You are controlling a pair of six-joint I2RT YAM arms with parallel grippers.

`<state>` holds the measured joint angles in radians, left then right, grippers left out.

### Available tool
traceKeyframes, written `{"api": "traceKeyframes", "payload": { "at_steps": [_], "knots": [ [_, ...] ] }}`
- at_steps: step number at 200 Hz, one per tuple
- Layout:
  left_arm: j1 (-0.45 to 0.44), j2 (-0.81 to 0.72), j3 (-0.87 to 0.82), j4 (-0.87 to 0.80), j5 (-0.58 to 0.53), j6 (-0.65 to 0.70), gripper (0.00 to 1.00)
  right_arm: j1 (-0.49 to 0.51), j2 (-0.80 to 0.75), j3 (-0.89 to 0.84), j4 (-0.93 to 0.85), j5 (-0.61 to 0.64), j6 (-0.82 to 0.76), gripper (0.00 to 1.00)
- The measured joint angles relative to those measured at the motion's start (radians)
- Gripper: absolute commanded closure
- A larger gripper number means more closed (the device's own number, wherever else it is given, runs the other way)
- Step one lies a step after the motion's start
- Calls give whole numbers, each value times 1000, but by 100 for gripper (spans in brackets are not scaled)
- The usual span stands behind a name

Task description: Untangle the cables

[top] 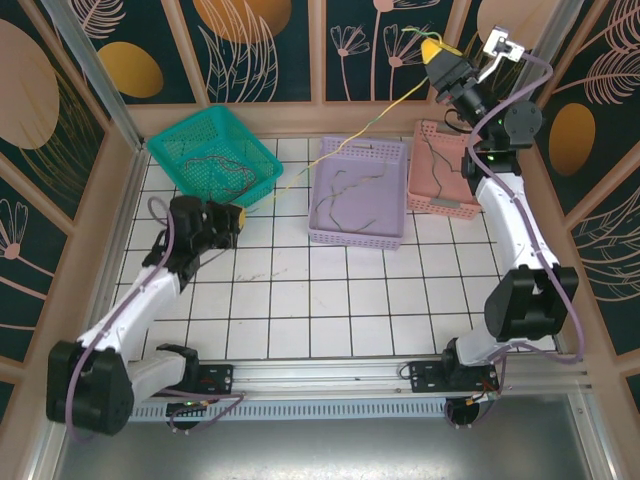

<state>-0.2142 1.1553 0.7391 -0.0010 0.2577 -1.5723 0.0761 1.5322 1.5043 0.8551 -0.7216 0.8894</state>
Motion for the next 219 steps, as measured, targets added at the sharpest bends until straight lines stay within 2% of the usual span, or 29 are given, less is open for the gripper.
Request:
{"api": "traceKeyframes", "payload": {
  "at_steps": [27, 58, 84, 121, 165, 219],
  "knots": [
    [-10, 181, 306, -173, -89, 206, 100, 56, -62, 12, -280, 84, -180, 100],
    [-78, 383, 636, -222, -132, 395, 100, 89, -93, -6, -536, 181, -337, 100],
    [-150, 554, 836, -235, -131, 499, 100, 89, -72, -42, -723, 256, -407, 100],
    [-230, 828, 1097, -288, -129, 641, 100, 90, 56, -67, -930, 334, -436, 100],
    [-293, 1014, 1233, -319, -135, 759, 100, 90, 247, -76, -1081, 409, -407, 100],
    [-323, 1170, 1358, -310, -135, 830, 100, 123, 465, 24, -1196, 514, -382, 100]
  ]
}}
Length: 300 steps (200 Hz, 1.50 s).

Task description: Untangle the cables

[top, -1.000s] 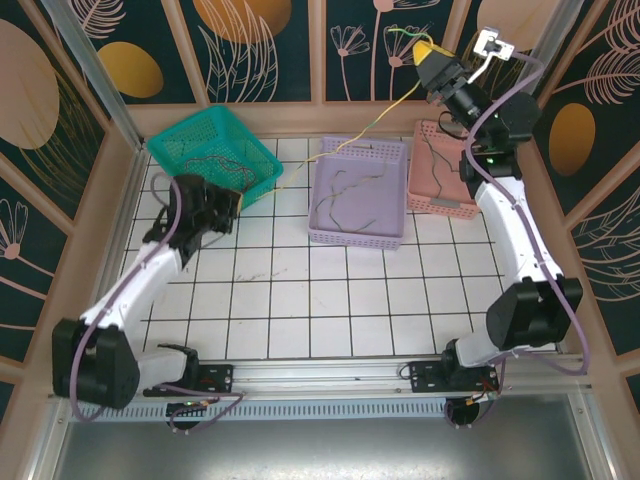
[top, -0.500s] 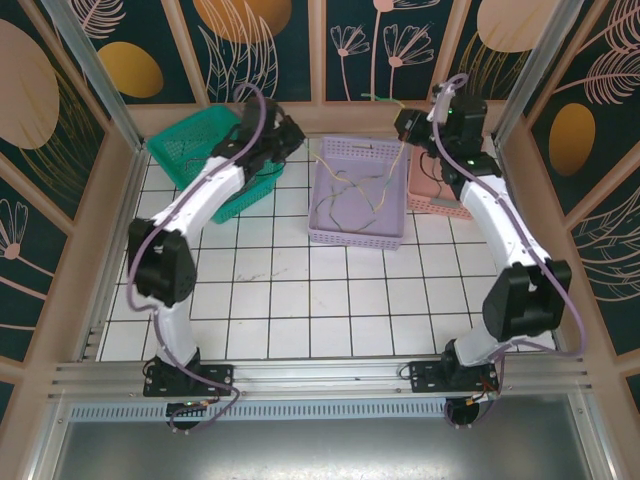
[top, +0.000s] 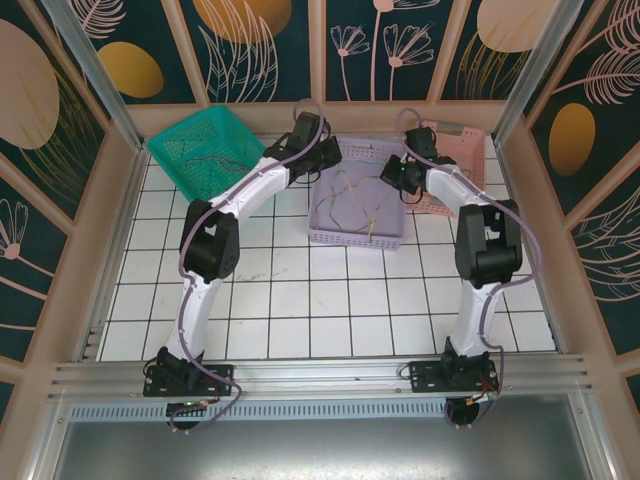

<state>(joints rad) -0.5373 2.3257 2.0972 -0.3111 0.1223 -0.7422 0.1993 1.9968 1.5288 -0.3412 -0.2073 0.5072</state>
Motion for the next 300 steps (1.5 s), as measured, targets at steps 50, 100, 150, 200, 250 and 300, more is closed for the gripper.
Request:
{"api": "traceKeyframes", "payload": {
  "at_steps": [50, 100, 150, 200, 250, 300],
  "knots": [
    [1, 79, 67, -1, -5, 25, 100, 5, 109, 146, -48, 66, 0, 100],
    [0, 126, 165, 4, -16, 40, 100, 7, 143, 255, -91, 110, -2, 100],
    [0, 157, 166, 0, 4, 56, 44, 27, 177, 284, -132, 129, -9, 68],
    [0, 136, 178, -21, 23, 58, 23, 44, 186, 351, -187, 137, -10, 47],
    [0, -23, 132, -69, -11, 57, 23, 44, 121, 402, -214, 140, -9, 44],
    [3, -239, 46, -111, -114, 57, 10, 33, -53, 341, -197, 156, -12, 43]
  ]
}}
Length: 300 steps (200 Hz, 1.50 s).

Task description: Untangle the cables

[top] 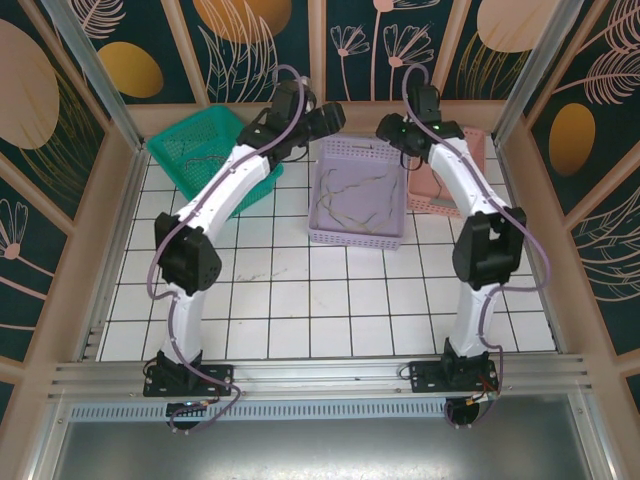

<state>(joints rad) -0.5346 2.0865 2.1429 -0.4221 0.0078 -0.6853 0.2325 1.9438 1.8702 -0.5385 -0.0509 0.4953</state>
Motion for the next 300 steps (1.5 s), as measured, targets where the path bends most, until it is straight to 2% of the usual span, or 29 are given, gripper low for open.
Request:
{"api": "traceKeyframes", "payload": {
  "at_steps": [4, 9, 20, 23, 52, 73, 94, 106, 136, 157, 177, 203, 239, 268, 284, 300],
  "knots": [
    [1, -20, -19, 0, -9, -5, 3, -3, -27, -25, 10, 3, 0, 42],
    [3, -51, -53, -1, -19, 0, 1, -7, -65, -57, 22, 9, -1, 40],
    [6, -127, -142, 1, -39, -8, 1, -16, -153, -140, 53, 31, -8, 4],
    [8, -151, -175, 10, -44, -5, 1, -19, -178, -165, 67, 36, -11, 2],
    [38, -427, -540, 64, -90, -8, 1, -65, -473, -469, 204, 92, -19, 1],
    [56, -632, -769, 87, -193, -6, 1, -100, -658, -661, 271, 169, -25, 1],
    [58, -805, -938, 87, -405, -24, 1, -100, -784, -824, 328, 293, -47, 1],
    [58, -905, -1077, 149, -527, -7, 1, -111, -832, -928, 388, 332, -72, 1],
    [70, -1107, -1553, 452, -754, 214, 1, -192, -877, -1243, 602, 343, -180, 1],
    [152, -1119, -1768, 590, -778, 320, 1, -193, -809, -1376, 719, 341, -246, 1],
    [212, -1073, -1875, 772, -771, 415, 1, -193, -703, -1426, 886, 330, -303, 1],
    [256, -866, -1879, 999, -723, 475, 1, -199, -573, -1434, 1104, 310, -363, 1],
    [306, -662, -1808, 1176, -618, 540, 1, -257, -459, -1474, 1342, 216, -406, 1],
    [334, -640, -1768, 1232, -528, 573, 1, -286, -456, -1608, 1532, 142, -415, 1],
    [338, -675, -1827, 1311, -494, 598, 1, -286, -431, -1669, 1666, 118, -417, 1],
    [339, -722, -1914, 1410, -484, 616, 1, -286, -418, -1691, 1711, 109, -417, 1]
  ]
}}
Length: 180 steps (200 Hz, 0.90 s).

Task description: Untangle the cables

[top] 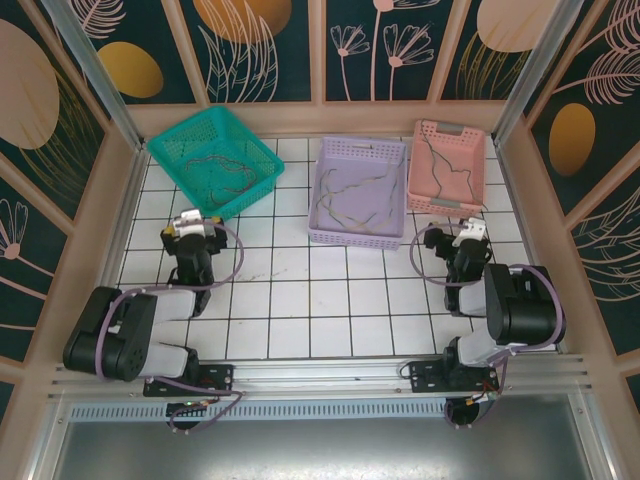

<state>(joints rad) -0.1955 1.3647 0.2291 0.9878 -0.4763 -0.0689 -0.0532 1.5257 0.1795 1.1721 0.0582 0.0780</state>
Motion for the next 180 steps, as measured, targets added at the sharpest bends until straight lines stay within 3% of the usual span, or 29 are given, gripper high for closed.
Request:
{"api": "traceKeyframes", "payload": {
  "at_steps": [28, 63, 98, 180],
  "knots": [
    [14, 24, -27, 116, 12, 45, 1, 19, 3, 16, 37, 19, -11, 1],
    [26, 75, 99, 83, 73, 73, 1, 27, 3, 22, 59, 27, -21, 1],
    [122, 141, -40, 288, 103, 29, 1, 27, 3, 22, 59, 30, -21, 1],
    [166, 164, -27, 295, 148, -37, 1, 27, 3, 22, 59, 30, -21, 1]
  ]
}}
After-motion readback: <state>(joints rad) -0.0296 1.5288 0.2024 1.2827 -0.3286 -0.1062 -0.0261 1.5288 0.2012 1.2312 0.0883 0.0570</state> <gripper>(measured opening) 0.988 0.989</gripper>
